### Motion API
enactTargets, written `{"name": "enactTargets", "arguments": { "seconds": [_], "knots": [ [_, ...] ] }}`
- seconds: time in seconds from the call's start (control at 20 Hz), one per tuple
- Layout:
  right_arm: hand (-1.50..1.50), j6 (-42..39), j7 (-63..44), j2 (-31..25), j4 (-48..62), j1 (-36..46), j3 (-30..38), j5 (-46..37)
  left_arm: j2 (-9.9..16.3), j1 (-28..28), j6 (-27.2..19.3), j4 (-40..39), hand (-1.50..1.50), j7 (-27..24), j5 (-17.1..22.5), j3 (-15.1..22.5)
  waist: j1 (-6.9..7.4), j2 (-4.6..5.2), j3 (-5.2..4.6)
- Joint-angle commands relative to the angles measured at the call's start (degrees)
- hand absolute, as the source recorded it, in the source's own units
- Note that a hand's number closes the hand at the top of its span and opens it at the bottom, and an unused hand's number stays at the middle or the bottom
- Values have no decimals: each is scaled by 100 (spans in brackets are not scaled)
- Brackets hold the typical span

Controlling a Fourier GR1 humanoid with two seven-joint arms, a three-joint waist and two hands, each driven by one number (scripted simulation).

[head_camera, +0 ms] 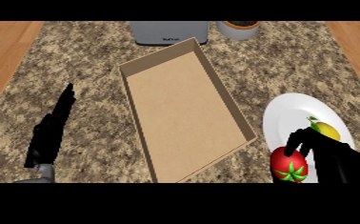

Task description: Pick the tomato from the plate and place it in the cardboard box

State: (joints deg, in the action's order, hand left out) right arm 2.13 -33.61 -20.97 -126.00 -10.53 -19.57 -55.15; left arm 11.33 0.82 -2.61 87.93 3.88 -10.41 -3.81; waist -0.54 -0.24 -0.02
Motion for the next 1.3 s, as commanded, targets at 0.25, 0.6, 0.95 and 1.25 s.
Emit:
{"name": "enactTargets", "arguments": {
  "seconds": [0.25, 0.6, 0.95, 1.25],
  "knots": [
    [150, -697, -462, 759, -672, 1427, -430, 317, -123, -87, 31, 195, 0, 249, -93, 148, 96, 23, -1],
    [150, -1283, -1204, 1688, 463, 3149, -422, 16, -404, -188, -232, 253, 0, 353, -349, 310, 90, 25, 0],
    [150, -931, -1280, 2087, 2286, 4331, -161, 131, -68, 172, 228, 539, 0, 209, -40, 33, 126, 27, 1],
    [150, 190, -1222, 2095, 4252, 4886, -514, 509, -152, -26, 111, 494, 0, 377, -156, 65, 177, 43, 2]
  ]
}}
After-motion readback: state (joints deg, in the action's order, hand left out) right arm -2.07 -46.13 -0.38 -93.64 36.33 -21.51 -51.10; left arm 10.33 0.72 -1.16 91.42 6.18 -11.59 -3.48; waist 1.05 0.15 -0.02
